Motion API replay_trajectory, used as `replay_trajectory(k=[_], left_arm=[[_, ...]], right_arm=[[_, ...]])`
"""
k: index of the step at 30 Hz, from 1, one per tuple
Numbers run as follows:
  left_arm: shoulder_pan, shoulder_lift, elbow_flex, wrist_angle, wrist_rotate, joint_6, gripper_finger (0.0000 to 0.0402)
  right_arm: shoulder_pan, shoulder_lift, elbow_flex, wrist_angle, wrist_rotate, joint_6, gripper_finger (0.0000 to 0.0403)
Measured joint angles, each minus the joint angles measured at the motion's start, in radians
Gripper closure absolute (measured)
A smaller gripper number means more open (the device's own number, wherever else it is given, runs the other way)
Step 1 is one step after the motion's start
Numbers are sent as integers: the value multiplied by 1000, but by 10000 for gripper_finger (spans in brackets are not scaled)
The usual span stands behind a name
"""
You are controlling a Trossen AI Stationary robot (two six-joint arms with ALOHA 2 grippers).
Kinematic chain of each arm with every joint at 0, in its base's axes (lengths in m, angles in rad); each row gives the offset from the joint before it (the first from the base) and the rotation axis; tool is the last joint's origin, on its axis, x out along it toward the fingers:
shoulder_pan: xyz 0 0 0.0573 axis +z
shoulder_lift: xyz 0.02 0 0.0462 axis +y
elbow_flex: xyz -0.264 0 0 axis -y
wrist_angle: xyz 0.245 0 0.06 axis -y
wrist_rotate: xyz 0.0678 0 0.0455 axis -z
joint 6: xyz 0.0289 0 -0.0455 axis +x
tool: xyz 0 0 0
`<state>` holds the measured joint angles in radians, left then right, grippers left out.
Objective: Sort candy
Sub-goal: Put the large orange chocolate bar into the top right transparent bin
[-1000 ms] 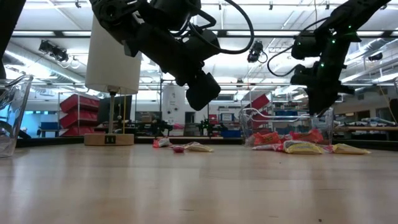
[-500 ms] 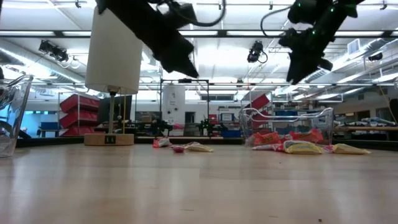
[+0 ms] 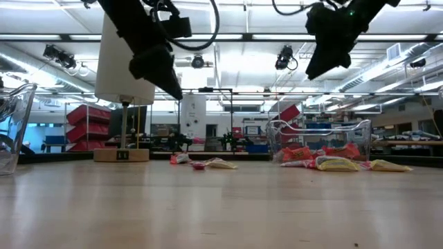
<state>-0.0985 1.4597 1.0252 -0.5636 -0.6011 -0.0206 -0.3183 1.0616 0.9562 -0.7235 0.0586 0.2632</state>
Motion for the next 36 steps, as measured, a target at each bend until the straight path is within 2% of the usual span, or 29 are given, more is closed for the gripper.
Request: replay_trajectory(k=[7,14,19,25,30,36], left_arm=[[0,0,0,-35,11,-10,249],[0,0,0,-33,11,-11,249],[0,0,0,-33,10,-11,249],[0,0,0,-34,9,-11,249],[0,0,0,-33,9,-12,249],[0,0,0,-32,8,-14,249]], right_arm=[[231,38,1,12,1,-29,299],[391,175,1,34,75,22,299],[423,310,1,14,81,101,299],[425,446,0,-107,82,144,299],[424,523,0,-148,91,135,299],[415,578,0,-146,159,118,299]])
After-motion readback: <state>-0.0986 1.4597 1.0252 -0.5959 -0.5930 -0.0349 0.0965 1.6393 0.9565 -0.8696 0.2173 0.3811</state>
